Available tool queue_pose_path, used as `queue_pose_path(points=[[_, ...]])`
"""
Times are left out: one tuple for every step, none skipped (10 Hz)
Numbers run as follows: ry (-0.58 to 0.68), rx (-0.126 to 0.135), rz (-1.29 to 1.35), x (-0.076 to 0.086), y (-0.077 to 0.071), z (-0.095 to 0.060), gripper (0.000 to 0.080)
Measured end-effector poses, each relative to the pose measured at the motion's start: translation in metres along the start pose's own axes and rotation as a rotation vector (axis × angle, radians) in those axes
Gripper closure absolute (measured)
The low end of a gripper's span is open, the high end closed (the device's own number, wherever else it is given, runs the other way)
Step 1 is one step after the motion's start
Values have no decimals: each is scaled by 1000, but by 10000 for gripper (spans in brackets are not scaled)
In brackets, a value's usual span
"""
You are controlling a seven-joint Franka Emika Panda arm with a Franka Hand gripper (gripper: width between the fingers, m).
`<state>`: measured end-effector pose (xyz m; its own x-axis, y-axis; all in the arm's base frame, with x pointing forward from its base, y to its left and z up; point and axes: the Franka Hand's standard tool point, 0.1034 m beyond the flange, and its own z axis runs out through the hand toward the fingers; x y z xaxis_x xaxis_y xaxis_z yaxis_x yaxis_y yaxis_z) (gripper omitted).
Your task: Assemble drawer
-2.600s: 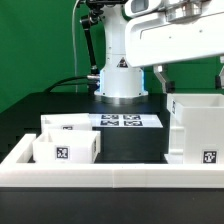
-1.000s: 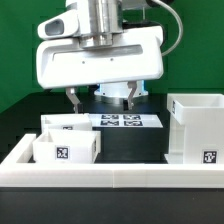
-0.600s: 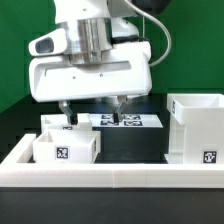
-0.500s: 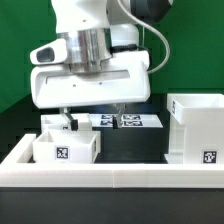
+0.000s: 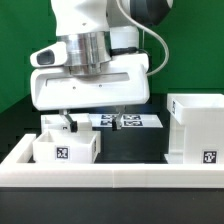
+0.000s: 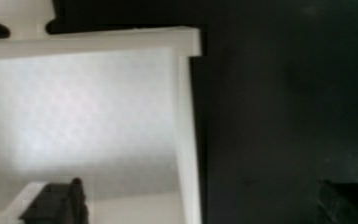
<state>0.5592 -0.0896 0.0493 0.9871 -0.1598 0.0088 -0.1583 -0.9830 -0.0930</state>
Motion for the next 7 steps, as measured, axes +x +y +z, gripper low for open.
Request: queue_pose_path(points=[[16,-17,-19,-5,4,9,150],[20,-29,-18,-13,8,18,150],[20,-41,-21,-18,15,29,150],[26,-49,-19,-21,18,35,150],[32,-55,-21,-23,18,39,150],[35,-57,-24,-24,17,41,150],[34,-57,-28,-24,15,42,150]])
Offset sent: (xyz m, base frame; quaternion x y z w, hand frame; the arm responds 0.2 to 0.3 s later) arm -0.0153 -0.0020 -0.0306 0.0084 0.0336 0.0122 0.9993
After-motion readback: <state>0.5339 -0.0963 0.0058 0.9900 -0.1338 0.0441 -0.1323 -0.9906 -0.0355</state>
